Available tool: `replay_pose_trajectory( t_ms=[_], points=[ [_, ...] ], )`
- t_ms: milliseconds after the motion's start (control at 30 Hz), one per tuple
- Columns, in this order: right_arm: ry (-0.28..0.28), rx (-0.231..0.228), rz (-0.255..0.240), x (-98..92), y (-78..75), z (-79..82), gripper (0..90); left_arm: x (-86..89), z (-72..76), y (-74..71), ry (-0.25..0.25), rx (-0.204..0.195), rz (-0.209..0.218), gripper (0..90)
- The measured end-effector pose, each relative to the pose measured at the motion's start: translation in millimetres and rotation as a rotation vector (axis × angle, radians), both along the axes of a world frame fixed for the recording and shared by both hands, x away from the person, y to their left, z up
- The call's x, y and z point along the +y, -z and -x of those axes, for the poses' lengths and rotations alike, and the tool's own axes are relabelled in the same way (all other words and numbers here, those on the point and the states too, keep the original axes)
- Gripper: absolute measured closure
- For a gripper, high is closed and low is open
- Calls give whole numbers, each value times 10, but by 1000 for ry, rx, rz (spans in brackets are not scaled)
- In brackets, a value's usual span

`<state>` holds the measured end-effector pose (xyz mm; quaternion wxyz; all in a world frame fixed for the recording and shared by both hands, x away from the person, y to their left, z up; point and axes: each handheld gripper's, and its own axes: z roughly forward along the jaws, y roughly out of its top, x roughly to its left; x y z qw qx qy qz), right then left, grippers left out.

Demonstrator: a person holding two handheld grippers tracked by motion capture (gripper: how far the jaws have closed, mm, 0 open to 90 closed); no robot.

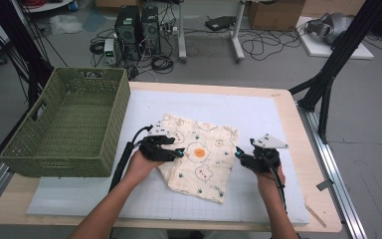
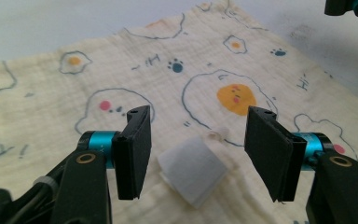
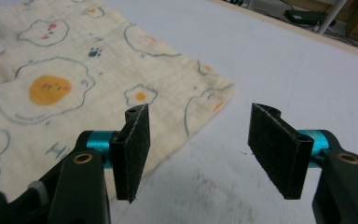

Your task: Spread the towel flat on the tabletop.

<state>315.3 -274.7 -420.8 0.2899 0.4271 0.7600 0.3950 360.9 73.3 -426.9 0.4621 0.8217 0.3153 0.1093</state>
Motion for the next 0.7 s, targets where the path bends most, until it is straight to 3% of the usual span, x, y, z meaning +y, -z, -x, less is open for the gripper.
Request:
replay_pose_trajectory(
  t_ms=[200,300,367,400,567,700],
  points=[
    [-35,37,0,-44,142,194,346,-100,67,128,3,-6,-72,452],
    [-43,41,-9,-41,159,232,339,-129,114,170,27,-19,-122,647],
    [-44,43,-10,-27,166,240,338,-109,145,164,24,-36,-119,807],
    [-47,43,-10,-21,170,242,337,-93,155,157,19,-39,-115,827],
    [-68,55,7,36,203,239,337,75,218,82,-15,-45,-56,840],
    [-81,55,14,76,209,239,337,257,319,2,-41,-73,-8,836]
  ],
)
